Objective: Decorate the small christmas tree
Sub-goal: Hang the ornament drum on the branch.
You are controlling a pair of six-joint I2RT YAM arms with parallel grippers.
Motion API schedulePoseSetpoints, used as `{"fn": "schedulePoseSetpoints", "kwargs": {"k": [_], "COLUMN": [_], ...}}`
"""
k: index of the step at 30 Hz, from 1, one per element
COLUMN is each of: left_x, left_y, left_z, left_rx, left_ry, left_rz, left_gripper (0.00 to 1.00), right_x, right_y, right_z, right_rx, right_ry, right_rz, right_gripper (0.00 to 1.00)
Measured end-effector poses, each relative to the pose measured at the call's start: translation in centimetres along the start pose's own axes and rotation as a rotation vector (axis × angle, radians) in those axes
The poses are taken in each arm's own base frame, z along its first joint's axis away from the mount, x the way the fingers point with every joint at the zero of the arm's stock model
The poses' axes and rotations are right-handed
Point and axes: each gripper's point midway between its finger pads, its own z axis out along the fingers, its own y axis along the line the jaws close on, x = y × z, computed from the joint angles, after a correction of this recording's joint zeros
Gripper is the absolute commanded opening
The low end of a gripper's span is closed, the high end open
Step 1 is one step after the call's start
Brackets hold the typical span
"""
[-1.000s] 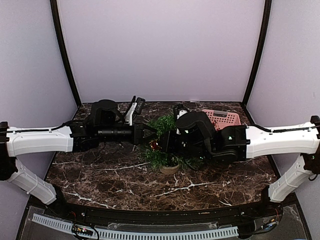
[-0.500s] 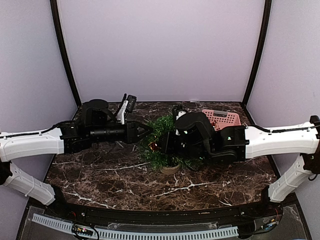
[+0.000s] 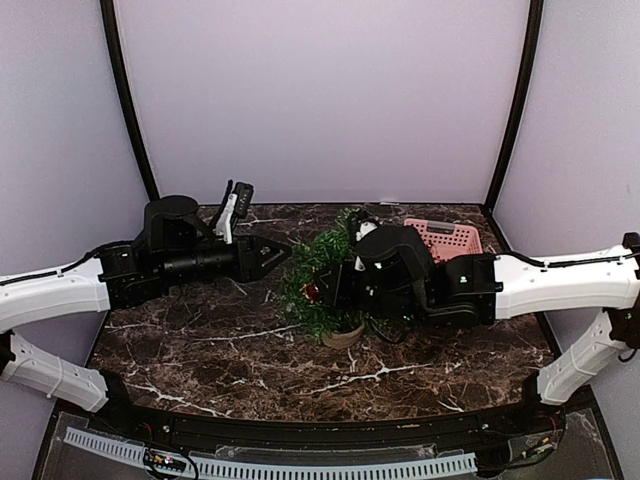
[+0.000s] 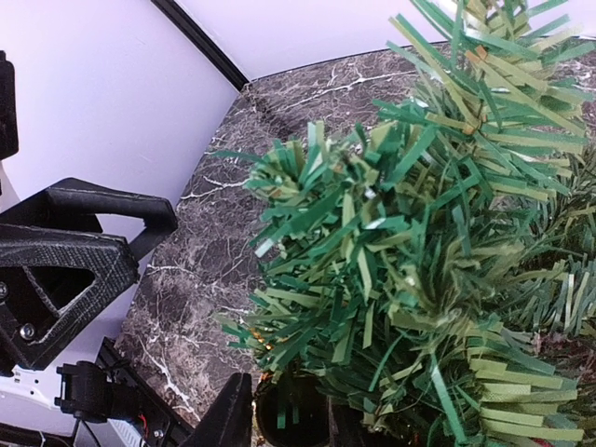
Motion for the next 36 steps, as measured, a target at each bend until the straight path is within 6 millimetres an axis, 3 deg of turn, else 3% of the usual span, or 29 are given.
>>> {"fn": "schedulePoseSetpoints", "kwargs": {"k": [17, 21, 24, 28, 36], "left_x": [-0.1, -0.1, -0.1, -0.2, -0.3], "left_y": [0.7, 0.8, 0.8, 0.8, 1.0], "left_z": [-1.0, -1.3, -1.5, -1.8, -2.3], "left_rx": [-0.040, -0.048, -0.051, -0.054, -0.064], "left_ry": [-0.019, -0.021, -0.023, -0.025, -0.023], "left_rz": [0.002, 0.003, 0.008, 0.009, 0.007], "left_gripper": [0.47, 0.58, 0.75, 0.87, 0.94], "right_x": [-1.0, -1.1, -1.4, -1.8, -3.6], "right_y": [1.8, 2.2, 2.7, 3.0, 3.1], "right_z": [-1.7, -2.3, -3.1, -4.4, -7.2], "right_rx": [-0.090, -0.107, -0.131, -0.164, -0.198], "right_ry": [-0.048, -0.052, -0.059, -0.070, -0.122], "right_rz": [-0.011, -0.020, -0.023, -0.034, -0.082], "right_gripper": [0.42, 0.45, 0.49, 0.55, 0.63]}}
